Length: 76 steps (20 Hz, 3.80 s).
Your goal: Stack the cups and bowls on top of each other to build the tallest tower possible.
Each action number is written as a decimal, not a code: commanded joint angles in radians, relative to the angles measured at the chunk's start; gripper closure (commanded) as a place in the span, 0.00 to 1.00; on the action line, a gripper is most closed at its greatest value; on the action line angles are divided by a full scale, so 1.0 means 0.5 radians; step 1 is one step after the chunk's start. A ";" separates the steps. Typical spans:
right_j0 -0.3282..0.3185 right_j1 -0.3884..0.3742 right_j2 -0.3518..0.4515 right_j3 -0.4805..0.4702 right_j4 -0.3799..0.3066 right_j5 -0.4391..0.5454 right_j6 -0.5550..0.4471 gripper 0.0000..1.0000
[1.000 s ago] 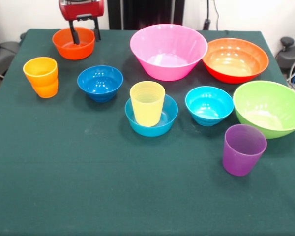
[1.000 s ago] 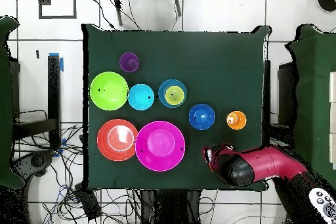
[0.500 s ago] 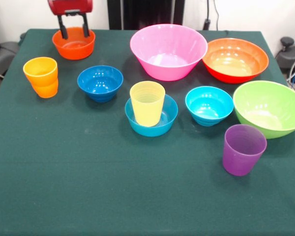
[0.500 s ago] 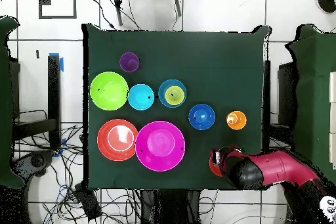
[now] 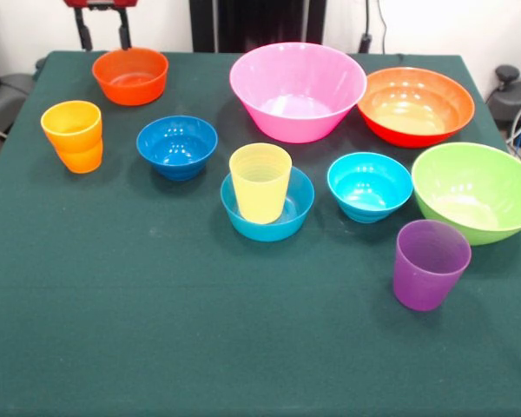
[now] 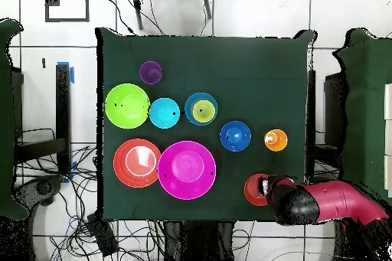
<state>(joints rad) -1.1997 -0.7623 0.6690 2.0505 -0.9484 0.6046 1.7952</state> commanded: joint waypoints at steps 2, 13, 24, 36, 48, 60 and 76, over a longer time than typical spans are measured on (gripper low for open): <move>0.011 0.058 0.009 0.089 -0.093 0.013 -0.353 0.00; -0.004 0.174 -0.024 0.063 -0.234 -0.150 -0.285 0.00; 0.013 0.207 -0.063 0.051 -0.318 -0.267 -0.183 0.00; -0.010 0.470 -0.103 -0.133 -0.435 -0.253 -0.282 0.00; -0.111 0.643 -0.153 -0.209 -0.621 -0.336 -0.296 0.00; -0.131 0.578 -0.142 -0.140 -0.662 -0.397 -0.220 0.00; -0.115 0.563 -0.069 -0.148 -0.550 -0.363 -0.225 0.00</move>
<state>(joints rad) -1.3078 -0.4711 0.6064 2.0441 -1.2115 0.4535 1.7952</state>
